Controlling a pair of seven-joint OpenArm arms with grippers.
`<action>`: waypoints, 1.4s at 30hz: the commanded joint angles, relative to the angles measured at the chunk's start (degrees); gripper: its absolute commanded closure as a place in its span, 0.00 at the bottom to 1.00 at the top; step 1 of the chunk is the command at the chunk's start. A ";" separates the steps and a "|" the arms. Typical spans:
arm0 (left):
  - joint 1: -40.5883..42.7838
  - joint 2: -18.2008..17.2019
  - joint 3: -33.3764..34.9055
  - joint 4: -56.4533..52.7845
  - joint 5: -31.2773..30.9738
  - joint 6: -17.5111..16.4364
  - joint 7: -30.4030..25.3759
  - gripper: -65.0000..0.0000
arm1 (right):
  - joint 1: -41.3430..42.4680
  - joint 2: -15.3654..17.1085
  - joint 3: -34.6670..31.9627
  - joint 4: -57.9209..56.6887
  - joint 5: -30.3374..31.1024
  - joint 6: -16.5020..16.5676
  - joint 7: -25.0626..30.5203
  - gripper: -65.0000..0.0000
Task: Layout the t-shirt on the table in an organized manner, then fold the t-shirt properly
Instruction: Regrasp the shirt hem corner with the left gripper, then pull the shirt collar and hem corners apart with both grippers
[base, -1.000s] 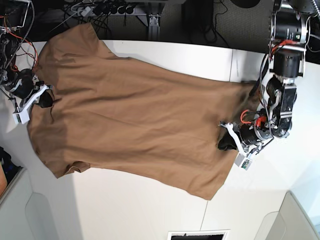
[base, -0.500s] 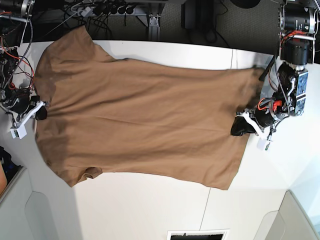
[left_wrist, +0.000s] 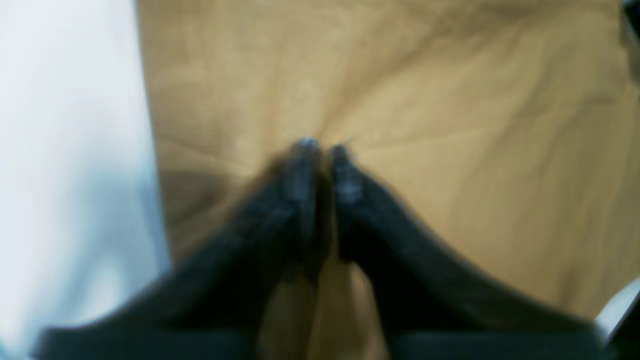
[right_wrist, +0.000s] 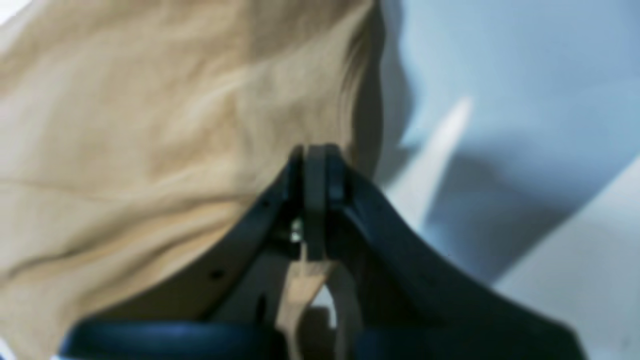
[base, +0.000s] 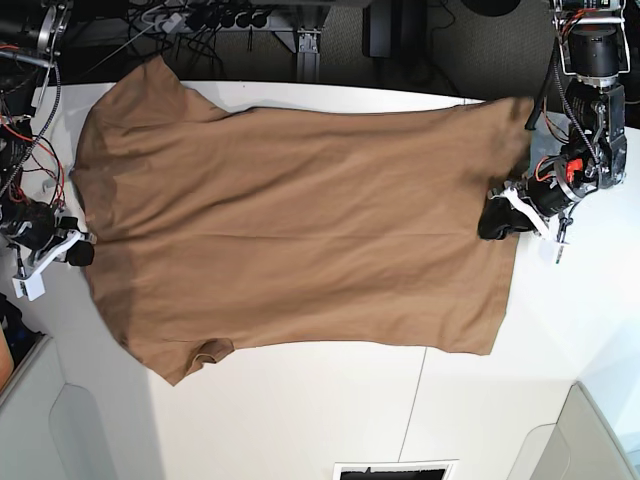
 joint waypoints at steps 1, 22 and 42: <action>-0.50 -1.18 -1.53 3.15 -2.34 -0.30 1.22 0.69 | 0.02 1.42 2.01 3.04 2.62 0.39 -0.07 1.00; 18.49 -5.64 -18.75 12.09 -17.90 -0.30 6.67 0.58 | -36.33 1.38 19.98 26.71 20.13 2.97 -14.73 1.00; 29.35 -5.46 -20.33 12.09 -17.90 -0.30 9.18 0.44 | -38.32 0.94 19.96 22.12 19.91 2.32 -11.34 0.55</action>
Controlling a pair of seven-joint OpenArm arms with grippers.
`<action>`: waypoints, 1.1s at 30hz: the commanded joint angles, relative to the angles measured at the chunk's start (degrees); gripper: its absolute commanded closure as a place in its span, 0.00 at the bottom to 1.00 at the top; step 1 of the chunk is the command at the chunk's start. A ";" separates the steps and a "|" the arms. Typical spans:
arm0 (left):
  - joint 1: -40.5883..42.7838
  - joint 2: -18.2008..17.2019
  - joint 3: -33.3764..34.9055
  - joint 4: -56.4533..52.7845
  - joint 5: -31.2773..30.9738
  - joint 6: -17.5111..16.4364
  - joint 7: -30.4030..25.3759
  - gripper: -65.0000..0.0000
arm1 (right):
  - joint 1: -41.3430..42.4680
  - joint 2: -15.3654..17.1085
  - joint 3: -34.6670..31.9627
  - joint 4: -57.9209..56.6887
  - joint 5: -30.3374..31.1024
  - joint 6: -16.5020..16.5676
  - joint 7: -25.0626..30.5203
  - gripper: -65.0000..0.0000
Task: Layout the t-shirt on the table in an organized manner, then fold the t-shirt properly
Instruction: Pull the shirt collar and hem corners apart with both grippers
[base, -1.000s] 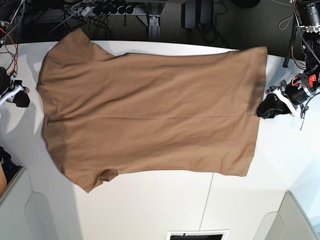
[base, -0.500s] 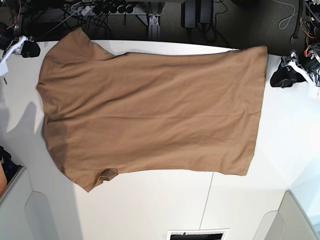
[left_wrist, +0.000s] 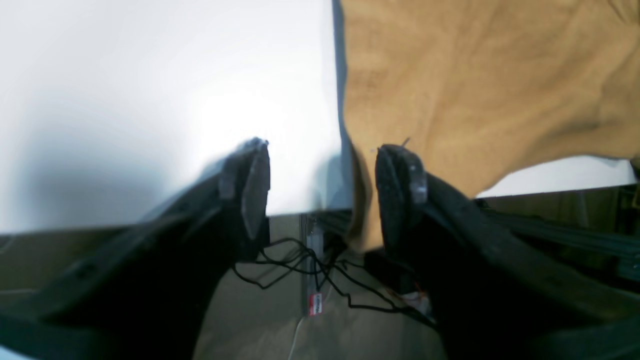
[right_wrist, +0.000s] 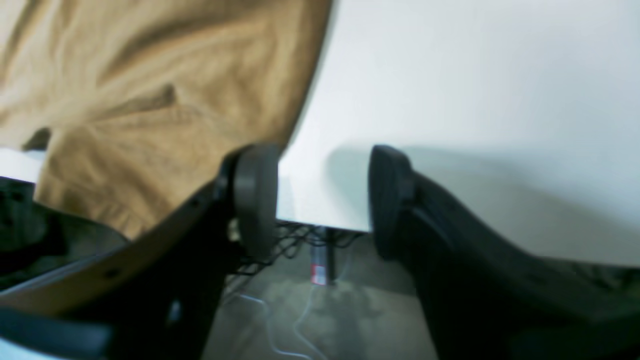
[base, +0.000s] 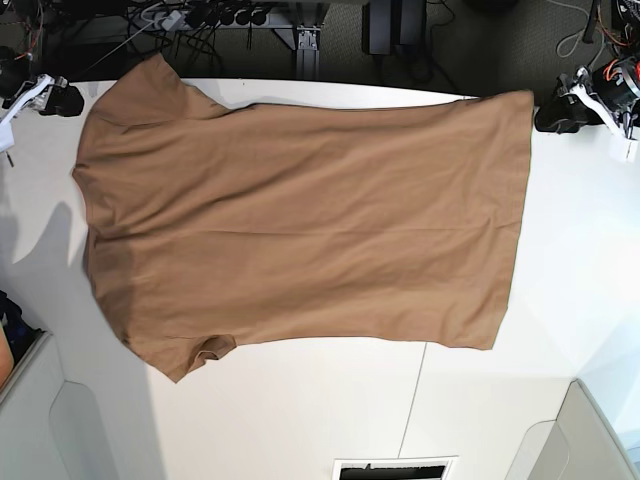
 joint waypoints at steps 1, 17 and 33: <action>0.35 -1.09 -0.48 0.76 -0.28 -0.32 0.17 0.44 | 0.00 1.07 0.57 0.11 1.05 -0.02 0.90 0.55; 0.48 -1.11 -0.48 0.76 -2.75 -0.32 3.82 0.44 | 0.31 -4.33 -2.08 -1.07 3.21 0.37 0.24 0.55; 0.76 -1.11 0.02 1.33 -1.77 -0.32 4.22 0.44 | 3.08 -4.48 -10.75 -0.59 2.64 0.33 0.24 0.55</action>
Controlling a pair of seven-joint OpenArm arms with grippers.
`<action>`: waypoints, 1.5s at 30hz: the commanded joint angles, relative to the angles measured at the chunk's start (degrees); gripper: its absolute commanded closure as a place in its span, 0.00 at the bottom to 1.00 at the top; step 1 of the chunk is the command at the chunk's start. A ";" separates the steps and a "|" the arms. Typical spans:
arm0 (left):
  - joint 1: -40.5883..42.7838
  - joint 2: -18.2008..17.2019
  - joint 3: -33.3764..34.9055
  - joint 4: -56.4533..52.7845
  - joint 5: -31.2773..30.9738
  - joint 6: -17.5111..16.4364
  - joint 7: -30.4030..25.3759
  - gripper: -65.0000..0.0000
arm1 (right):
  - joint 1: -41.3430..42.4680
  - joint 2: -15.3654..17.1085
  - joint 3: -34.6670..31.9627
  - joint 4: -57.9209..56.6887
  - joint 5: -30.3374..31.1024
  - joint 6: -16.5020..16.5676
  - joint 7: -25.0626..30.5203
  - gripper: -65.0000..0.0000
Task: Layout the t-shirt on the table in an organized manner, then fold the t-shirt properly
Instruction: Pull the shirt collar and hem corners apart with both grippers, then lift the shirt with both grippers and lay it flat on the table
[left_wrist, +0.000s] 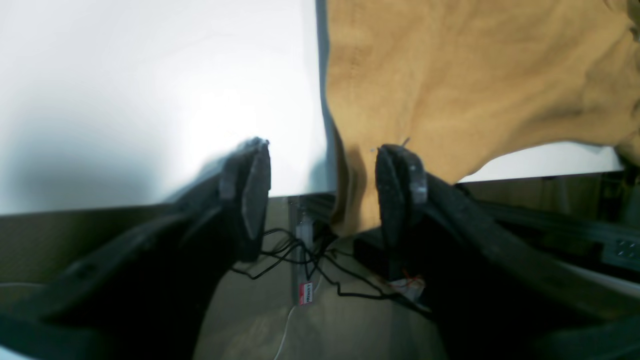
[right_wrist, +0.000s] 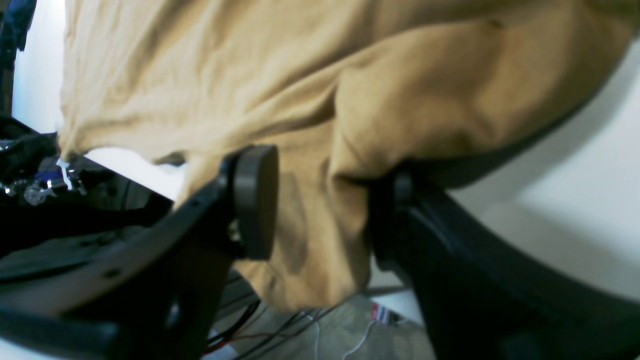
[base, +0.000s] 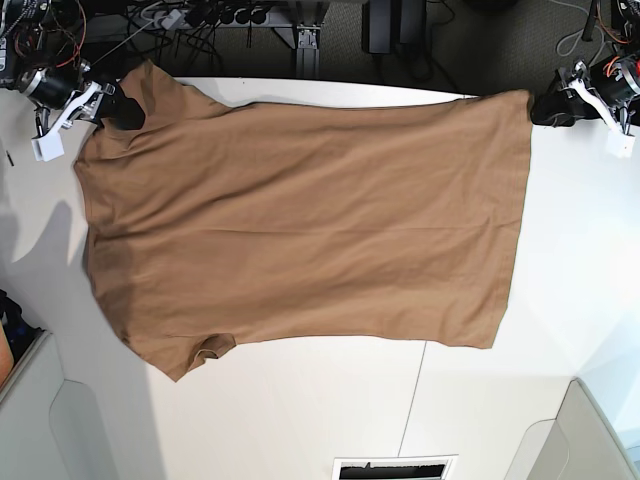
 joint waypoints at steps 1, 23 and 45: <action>0.48 -1.07 -0.17 1.29 0.15 -0.28 0.81 0.44 | 0.28 0.61 0.00 0.33 -2.43 -0.42 -1.40 0.55; 0.00 -1.05 11.04 4.85 8.96 -0.28 -5.16 0.45 | 1.38 0.63 0.00 0.33 -3.26 -0.46 -1.66 0.55; -4.37 -1.11 5.53 11.80 6.36 -0.28 -7.34 1.00 | 7.04 2.75 0.44 1.68 -1.16 -0.31 -2.89 1.00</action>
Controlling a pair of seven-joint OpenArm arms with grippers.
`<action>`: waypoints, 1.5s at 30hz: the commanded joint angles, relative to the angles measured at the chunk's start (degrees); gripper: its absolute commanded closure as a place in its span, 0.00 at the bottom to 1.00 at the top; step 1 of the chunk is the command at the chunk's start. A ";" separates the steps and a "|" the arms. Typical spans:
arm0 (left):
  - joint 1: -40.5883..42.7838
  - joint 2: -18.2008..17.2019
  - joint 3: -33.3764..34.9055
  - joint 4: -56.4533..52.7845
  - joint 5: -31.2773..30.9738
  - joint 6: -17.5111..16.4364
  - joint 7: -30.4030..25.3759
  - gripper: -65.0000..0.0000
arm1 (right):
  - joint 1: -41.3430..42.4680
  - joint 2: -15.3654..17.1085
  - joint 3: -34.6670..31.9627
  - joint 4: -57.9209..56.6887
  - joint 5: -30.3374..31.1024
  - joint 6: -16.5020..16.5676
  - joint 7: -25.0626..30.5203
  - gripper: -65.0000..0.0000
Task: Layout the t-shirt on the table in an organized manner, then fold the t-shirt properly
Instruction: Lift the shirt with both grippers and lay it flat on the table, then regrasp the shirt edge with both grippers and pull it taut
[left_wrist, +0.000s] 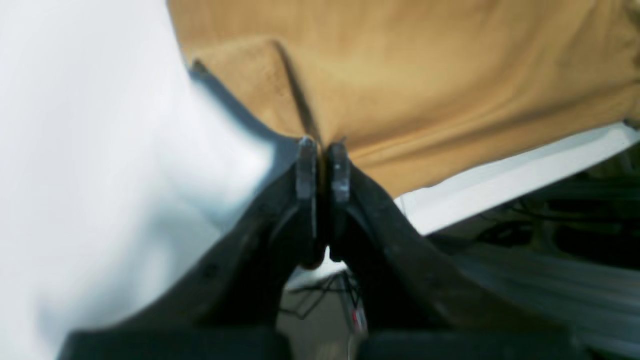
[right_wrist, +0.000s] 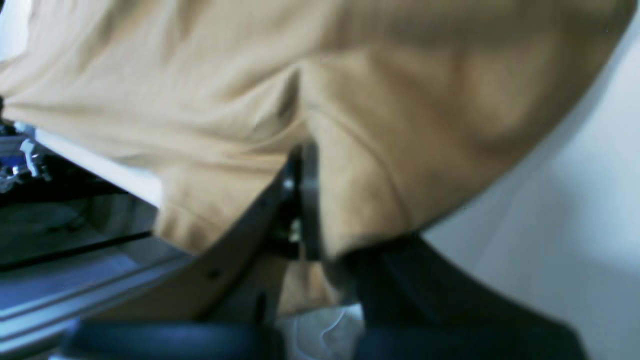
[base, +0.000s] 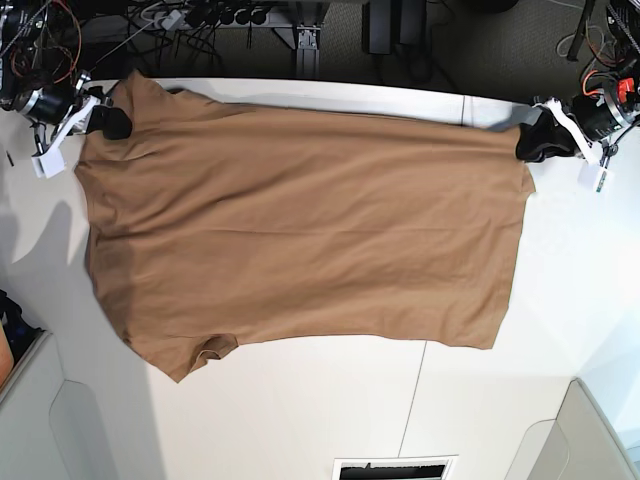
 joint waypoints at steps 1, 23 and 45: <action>-0.70 -0.98 -0.63 0.81 -0.83 -0.32 -1.07 1.00 | 1.79 1.20 0.57 1.03 0.81 0.22 0.92 1.00; -21.94 -1.01 15.13 -14.29 12.26 -0.32 -11.34 0.91 | 16.15 -1.77 -0.74 0.26 -10.38 -0.46 6.54 0.47; -23.50 -2.67 7.21 -13.46 0.33 -0.32 -4.35 0.61 | 16.31 -2.89 7.08 4.44 -12.22 -0.48 11.58 0.42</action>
